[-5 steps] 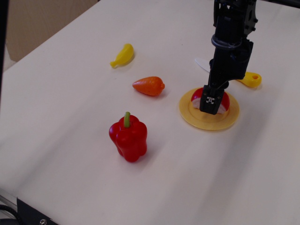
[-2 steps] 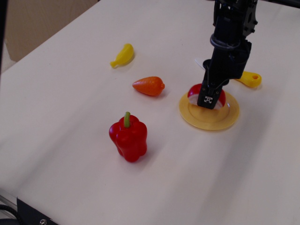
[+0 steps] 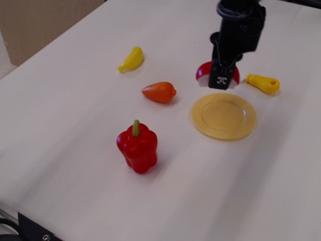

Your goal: Take sushi off plate

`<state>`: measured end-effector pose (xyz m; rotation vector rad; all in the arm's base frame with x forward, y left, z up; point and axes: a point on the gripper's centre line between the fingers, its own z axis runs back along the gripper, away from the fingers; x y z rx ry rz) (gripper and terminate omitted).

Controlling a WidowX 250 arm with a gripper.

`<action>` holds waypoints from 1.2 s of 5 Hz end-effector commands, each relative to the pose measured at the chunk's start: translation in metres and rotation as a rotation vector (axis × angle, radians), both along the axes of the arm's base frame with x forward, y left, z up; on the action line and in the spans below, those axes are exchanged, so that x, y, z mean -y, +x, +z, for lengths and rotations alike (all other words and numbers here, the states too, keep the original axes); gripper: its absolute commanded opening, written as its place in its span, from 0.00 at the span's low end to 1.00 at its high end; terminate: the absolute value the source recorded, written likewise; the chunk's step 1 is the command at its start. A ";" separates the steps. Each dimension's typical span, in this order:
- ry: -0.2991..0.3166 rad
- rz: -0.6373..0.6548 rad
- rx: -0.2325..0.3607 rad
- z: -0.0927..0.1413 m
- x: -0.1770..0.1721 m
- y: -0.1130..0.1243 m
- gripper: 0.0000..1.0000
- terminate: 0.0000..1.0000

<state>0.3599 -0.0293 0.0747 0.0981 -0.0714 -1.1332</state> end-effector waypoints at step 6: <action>-0.005 0.512 -0.145 -0.050 -0.108 -0.122 0.00 0.00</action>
